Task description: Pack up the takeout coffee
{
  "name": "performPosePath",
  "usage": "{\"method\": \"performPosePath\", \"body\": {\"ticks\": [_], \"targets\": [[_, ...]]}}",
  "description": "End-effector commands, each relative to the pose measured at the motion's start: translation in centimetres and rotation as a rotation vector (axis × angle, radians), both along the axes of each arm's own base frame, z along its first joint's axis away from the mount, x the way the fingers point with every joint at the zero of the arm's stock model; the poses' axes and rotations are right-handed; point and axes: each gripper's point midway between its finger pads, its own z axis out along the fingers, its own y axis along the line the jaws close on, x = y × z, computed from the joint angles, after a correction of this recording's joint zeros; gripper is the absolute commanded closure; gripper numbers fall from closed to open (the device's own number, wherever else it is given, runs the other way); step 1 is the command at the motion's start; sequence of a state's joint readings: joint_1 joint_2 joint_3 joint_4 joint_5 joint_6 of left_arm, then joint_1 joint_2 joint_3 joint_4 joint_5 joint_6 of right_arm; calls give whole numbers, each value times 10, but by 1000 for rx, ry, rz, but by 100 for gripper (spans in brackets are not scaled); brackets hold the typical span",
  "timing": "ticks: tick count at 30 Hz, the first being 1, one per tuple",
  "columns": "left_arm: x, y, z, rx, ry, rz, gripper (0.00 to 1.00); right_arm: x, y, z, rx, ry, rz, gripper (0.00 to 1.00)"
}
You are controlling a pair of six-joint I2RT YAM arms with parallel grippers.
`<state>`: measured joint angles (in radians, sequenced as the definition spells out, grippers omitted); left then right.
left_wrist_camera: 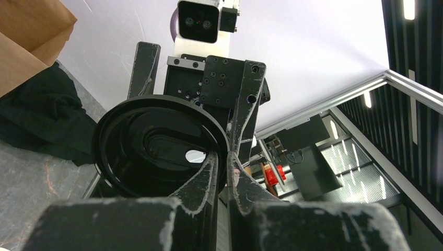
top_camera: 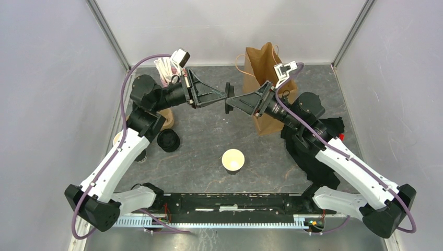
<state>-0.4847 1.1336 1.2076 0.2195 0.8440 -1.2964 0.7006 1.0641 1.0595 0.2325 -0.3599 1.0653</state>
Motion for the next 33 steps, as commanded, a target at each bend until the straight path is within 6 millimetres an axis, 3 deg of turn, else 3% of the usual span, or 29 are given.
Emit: {"method": "performPosePath", "body": {"ticks": [1, 5, 25, 33], "targets": [[-15, 2, 14, -38, -26, -21, 97, -8, -10, 25, 90, -64, -18, 18], [-19, 4, 15, -44, -31, -17, 97, -13, -18, 26, 141, -67, -29, 6], [-30, 5, 17, -47, -38, -19, 97, -16, -10, 27, 155, -44, 26, 11], [-28, 2, 13, -37, -33, -29, 97, -15, -9, 26, 159, -34, 25, 7]]}}
